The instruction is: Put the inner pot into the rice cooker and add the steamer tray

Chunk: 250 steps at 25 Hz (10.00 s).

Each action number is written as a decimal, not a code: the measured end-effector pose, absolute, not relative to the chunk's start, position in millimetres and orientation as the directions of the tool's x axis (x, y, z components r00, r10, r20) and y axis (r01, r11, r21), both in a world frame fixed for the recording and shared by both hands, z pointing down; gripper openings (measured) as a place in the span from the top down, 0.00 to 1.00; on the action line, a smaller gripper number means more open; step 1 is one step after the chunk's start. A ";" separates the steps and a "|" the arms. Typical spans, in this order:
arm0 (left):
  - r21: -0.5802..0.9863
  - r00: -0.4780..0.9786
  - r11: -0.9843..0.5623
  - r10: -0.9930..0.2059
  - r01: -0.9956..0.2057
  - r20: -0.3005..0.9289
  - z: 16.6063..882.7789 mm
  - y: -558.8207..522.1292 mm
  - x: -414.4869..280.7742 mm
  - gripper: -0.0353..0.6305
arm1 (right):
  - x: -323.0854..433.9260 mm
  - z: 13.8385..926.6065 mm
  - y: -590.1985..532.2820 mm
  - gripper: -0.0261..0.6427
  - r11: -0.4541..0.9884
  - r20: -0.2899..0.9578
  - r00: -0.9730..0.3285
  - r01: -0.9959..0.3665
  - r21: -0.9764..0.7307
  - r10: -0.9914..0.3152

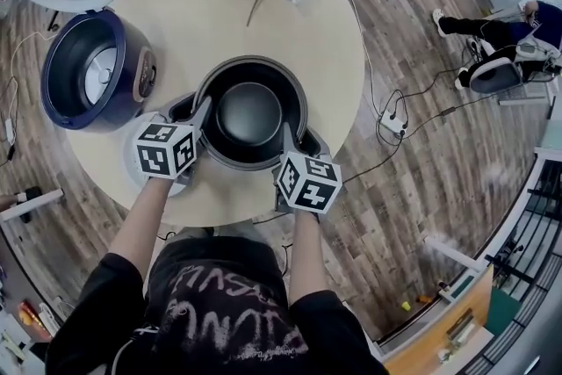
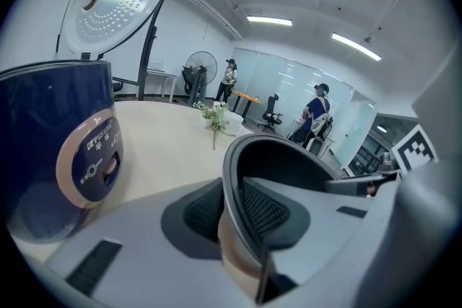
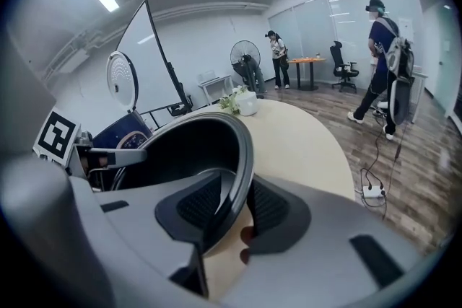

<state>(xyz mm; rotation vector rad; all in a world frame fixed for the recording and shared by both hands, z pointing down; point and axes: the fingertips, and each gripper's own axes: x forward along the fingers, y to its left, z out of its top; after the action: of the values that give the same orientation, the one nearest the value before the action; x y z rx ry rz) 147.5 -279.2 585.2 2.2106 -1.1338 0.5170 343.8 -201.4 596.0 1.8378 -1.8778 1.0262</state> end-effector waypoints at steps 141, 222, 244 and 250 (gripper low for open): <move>0.275 0.381 -0.266 -0.695 -0.924 0.610 465.8 -357.4 -247.6 0.76 | -6.1 473.6 -359.3 0.69 0.462 0.707 -0.451 -0.865 -0.195 -0.545; 0.168 0.557 -0.534 -0.758 -0.829 0.340 459.0 -171.4 -126.6 0.44 | 137.1 465.1 -94.4 0.39 0.087 0.356 -0.189 -0.955 -0.283 -0.915; 0.240 0.462 -0.414 -0.601 -0.878 0.652 634.2 -174.3 -123.6 0.48 | 113.7 643.8 -108.5 0.43 -0.032 0.694 -0.273 -0.919 -0.392 -0.666; 0.257 0.462 -0.406 -0.564 -0.877 0.685 663.6 -185.2 -113.2 0.51 | 110.9 671.2 -122.5 0.45 -0.040 0.722 -0.288 -0.916 -0.400 -0.629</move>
<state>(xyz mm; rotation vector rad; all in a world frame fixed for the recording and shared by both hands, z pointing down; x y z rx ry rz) -113.2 -185.2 663.6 2.1130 -1.1943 0.6781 110.9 -122.5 671.2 1.6363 -1.9189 1.2455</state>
